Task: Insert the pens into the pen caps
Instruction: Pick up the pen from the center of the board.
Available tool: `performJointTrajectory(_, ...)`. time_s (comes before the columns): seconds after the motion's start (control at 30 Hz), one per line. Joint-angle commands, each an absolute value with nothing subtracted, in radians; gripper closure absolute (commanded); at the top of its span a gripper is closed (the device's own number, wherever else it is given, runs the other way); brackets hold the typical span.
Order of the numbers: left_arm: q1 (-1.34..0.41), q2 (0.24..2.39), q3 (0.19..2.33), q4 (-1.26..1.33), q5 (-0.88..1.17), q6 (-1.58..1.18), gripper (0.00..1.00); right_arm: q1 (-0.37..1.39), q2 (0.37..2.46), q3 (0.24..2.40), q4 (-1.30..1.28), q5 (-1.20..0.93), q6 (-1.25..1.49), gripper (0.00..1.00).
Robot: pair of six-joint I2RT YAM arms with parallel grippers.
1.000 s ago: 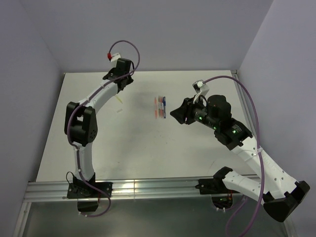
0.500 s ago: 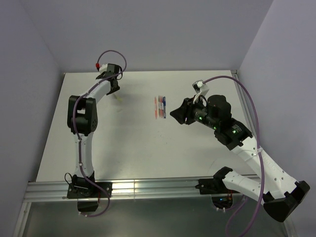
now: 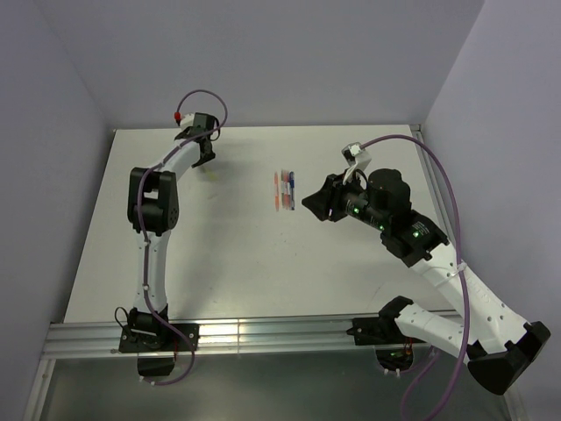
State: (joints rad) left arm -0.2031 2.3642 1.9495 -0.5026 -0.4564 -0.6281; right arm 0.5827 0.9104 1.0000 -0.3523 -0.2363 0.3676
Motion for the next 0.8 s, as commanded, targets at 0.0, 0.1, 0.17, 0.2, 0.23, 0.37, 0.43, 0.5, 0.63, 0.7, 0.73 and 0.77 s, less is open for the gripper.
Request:
performJointTrajectory(0.0,-0.196,2.385,2.014,-0.515,-0.440,-0.621,0.59,0.581,0.887,0.991,-0.330,-0.232,0.350,0.53)
performJointTrajectory(0.1,-0.196,2.390,2.013,-0.514,-0.443,-0.630,0.60,0.581,0.890,0.991,-0.330,-0.235,0.350,0.53)
performJointTrajectory(0.17,-0.196,2.391,2.014,-0.520,-0.449,-0.632,0.60,0.581,0.890,0.989,-0.330,-0.238,0.350,0.53)
performJointTrajectory(0.2,-0.196,2.398,2.017,-0.526,-0.452,-0.635,0.59,0.580,0.890,0.988,-0.328,-0.238,0.350,0.53)
performJointTrajectory(0.23,-0.196,2.399,2.016,-0.528,-0.448,-0.635,0.59,0.581,0.890,0.988,-0.328,-0.239,0.351,0.53)
performJointTrajectory(0.37,-0.193,2.398,2.008,-0.526,-0.443,-0.635,0.60,0.580,0.888,0.985,-0.327,-0.241,0.350,0.53)
performJointTrajectory(0.43,-0.193,2.402,2.009,-0.531,-0.442,-0.635,0.62,0.581,0.888,0.985,-0.328,-0.241,0.351,0.53)
performJointTrajectory(0.5,-0.193,2.405,2.013,-0.532,-0.439,-0.635,0.66,0.581,0.887,0.985,-0.328,-0.241,0.351,0.53)
performJointTrajectory(0.63,-0.193,2.410,2.002,-0.532,-0.428,-0.637,0.76,0.581,0.888,0.985,-0.330,-0.241,0.351,0.53)
performJointTrajectory(0.7,-0.193,2.407,1.994,-0.526,-0.420,-0.641,0.89,0.581,0.888,0.985,-0.328,-0.239,0.350,0.53)
performJointTrajectory(0.73,-0.193,2.404,1.984,-0.526,-0.411,-0.641,0.93,0.581,0.888,0.983,-0.330,-0.239,0.350,0.53)
performJointTrajectory(0.77,-0.193,2.398,1.977,-0.519,-0.407,-0.641,0.97,0.581,0.890,0.983,-0.330,-0.239,0.350,0.53)
